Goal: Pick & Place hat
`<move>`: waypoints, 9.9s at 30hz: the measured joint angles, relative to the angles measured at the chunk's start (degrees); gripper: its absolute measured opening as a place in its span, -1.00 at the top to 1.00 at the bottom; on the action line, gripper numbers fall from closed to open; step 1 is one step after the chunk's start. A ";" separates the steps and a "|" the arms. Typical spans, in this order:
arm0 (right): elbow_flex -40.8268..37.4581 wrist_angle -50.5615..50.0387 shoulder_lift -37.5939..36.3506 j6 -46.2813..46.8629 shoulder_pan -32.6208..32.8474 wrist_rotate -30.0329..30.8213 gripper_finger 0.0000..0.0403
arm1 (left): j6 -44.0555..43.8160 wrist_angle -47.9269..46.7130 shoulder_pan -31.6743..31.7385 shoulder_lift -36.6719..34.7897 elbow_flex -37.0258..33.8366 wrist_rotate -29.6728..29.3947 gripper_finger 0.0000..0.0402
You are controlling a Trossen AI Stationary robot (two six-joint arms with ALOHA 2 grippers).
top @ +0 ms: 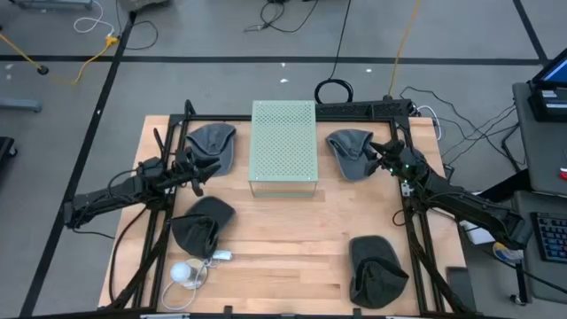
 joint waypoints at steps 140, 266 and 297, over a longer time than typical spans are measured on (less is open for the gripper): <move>-0.01 0.01 0.01 0.01 0.00 -0.02 0.17 | -52.79 -92.02 -19.98 65.03 84.26 -3.36 0.27; 0.00 0.01 0.01 0.00 0.02 -0.02 0.17 | -60.47 -73.71 -37.99 100.69 68.78 1.41 0.77; -0.01 0.05 0.01 0.63 0.02 -0.15 0.17 | -54.25 -76.21 -36.46 94.23 69.05 3.80 0.95</move>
